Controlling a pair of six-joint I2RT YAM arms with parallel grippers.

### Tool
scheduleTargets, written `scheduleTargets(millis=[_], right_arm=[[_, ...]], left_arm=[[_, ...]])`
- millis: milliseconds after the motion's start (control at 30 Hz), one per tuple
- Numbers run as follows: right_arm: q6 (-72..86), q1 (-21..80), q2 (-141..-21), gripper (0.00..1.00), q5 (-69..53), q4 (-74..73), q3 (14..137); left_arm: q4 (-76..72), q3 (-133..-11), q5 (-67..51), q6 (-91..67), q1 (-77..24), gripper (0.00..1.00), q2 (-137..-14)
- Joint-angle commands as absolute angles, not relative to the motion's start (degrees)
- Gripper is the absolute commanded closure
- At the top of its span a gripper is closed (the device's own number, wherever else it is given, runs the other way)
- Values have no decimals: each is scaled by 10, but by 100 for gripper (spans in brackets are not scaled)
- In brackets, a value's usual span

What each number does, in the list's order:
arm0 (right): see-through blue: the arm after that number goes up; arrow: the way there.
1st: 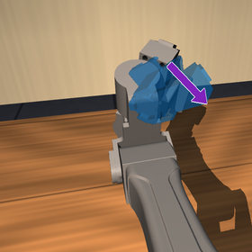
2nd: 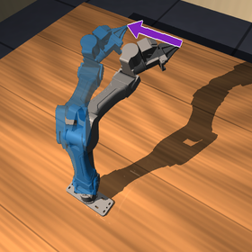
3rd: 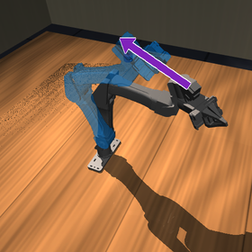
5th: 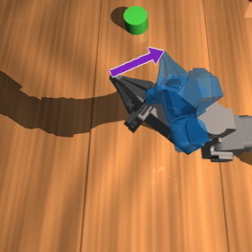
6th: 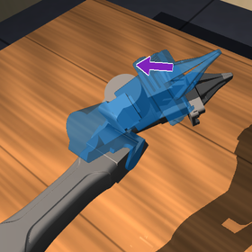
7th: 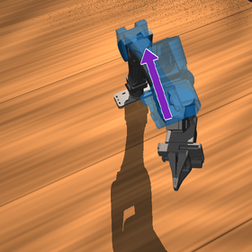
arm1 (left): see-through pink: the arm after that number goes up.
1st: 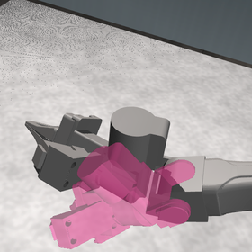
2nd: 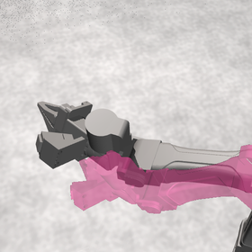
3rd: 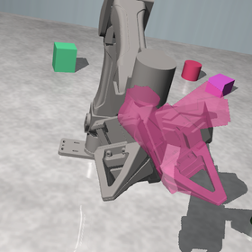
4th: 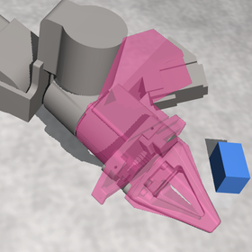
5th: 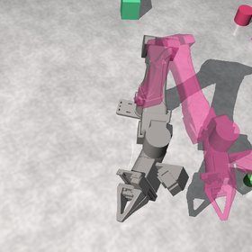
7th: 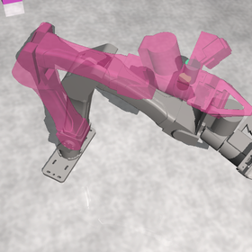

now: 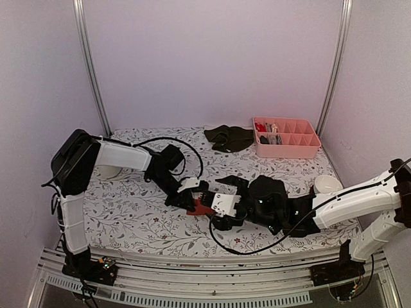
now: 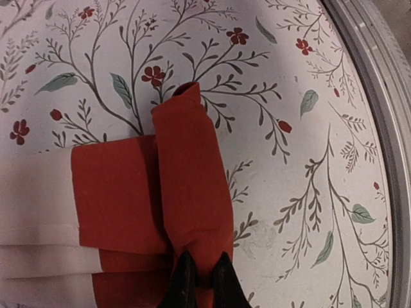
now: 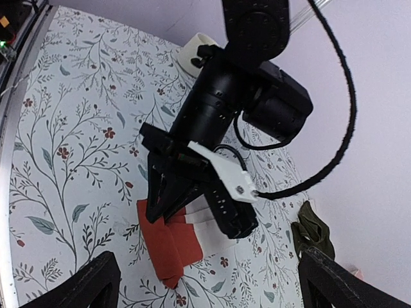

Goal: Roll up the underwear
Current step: Roll the underwear at the center of the board.

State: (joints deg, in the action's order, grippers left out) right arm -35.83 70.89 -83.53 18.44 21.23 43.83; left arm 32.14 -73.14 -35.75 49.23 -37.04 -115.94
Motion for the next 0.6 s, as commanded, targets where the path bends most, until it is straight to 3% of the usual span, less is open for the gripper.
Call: scheduleTargets(millis=[0, 567], right_arm=[[-380, 715, -917, 0, 211, 227, 478], [-411, 691, -1161, 26, 256, 184, 597]], left_arm=[[420, -758, -382, 478, -349, 100, -1215], [478, -819, -403, 468, -313, 100, -1279]])
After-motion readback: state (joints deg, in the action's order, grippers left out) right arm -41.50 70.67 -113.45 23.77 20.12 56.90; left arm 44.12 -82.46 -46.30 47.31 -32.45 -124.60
